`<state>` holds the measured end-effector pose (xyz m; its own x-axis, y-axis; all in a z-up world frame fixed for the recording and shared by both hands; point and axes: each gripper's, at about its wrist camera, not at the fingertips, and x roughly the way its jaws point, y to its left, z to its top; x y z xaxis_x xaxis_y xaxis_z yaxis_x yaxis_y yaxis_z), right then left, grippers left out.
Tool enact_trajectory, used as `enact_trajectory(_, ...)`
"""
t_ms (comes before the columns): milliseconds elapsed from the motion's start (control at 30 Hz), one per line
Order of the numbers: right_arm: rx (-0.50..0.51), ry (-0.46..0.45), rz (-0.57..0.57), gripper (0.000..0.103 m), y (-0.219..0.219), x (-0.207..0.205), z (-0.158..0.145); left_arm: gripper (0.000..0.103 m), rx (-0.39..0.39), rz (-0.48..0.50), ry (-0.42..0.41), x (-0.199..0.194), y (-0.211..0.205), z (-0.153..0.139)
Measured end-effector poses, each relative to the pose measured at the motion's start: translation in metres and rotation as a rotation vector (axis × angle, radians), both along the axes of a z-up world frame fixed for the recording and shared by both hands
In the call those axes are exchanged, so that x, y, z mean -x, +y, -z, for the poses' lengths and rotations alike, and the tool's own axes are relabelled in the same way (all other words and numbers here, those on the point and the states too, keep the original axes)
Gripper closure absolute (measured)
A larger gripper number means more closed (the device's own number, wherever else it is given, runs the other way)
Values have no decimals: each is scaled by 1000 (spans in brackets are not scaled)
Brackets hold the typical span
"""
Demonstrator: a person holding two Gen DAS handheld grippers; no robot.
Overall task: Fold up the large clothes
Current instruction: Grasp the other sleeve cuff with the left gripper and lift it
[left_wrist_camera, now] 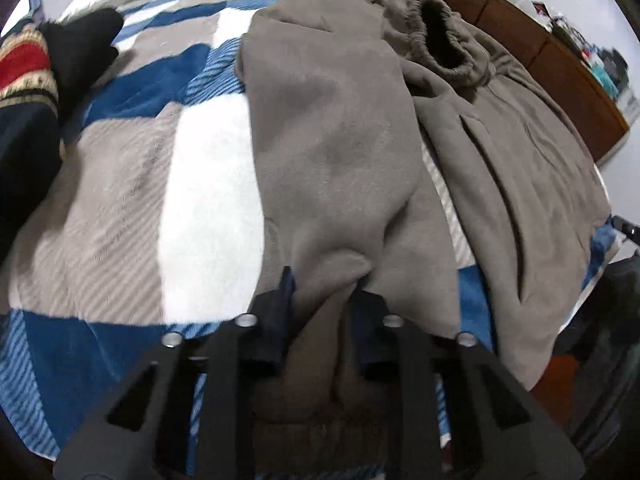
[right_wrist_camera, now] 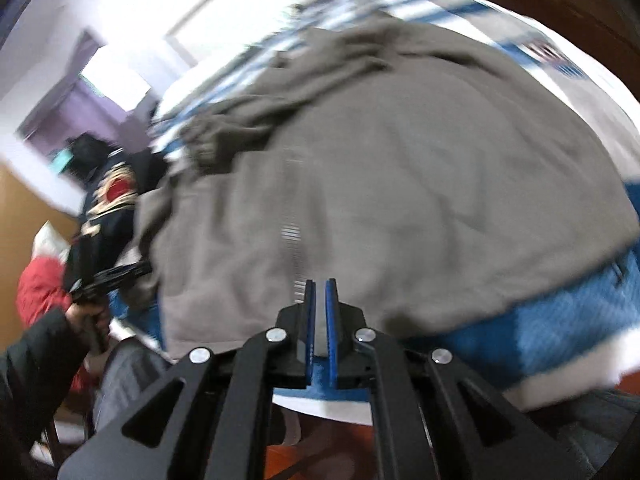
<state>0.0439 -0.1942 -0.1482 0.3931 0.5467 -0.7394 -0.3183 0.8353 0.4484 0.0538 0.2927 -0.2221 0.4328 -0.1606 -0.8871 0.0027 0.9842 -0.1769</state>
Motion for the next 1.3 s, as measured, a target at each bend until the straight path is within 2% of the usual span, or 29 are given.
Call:
enact_trajectory(67, -14, -10, -12, 96, 6, -6, 5, 88, 21, -23, 1, 0, 3, -3)
enact_trajectory(167, 2, 65, -21, 96, 16, -25, 25, 89, 57, -83, -18, 2, 9, -18)
enact_trajectory(233, 10, 18, -45, 96, 26, -30, 22, 89, 98, -140, -57, 6, 17, -34)
enact_trajectory(367, 62, -9, -110, 96, 51, -33, 26, 90, 204, -256, -166, 12, 36, -80)
enact_trajectory(467, 101, -25, -168, 96, 69, -29, 31, 90, 261, -281, -231, 10, 40, -110)
enact_trajectory(533, 137, -15, -226, 97, 86, -25, 40, 91, 298, -295, -280, 1, 38, -135)
enact_trajectory(600, 202, 35, -273, 97, 100, -23, 61, 91, 336, -307, -325, -10, 36, -156)
enact_trajectory(633, 234, 65, -287, 97, 105, -23, 76, 91, 351, -307, -340, -15, 36, -163)
enact_trajectory(700, 239, 64, -288, 98, 107, -24, 82, 91, 383, -302, -381, -33, 31, -184)
enact_trajectory(833, 150, 138, -270, 101, 96, -34, 88, 91, 439, -297, -445, -69, 18, -218)
enact_trajectory(900, 138, 139, -272, 101, 95, -34, 88, 91, 455, -296, -468, -84, 12, -232)
enact_trajectory(1033, 119, 143, -274, 101, 92, -34, 89, 91, 464, -272, -499, -120, -5, -255)
enact_trajectory(1300, 92, 162, -272, 101, 87, -37, 90, 91, 464, -156, -538, -206, -70, -301)
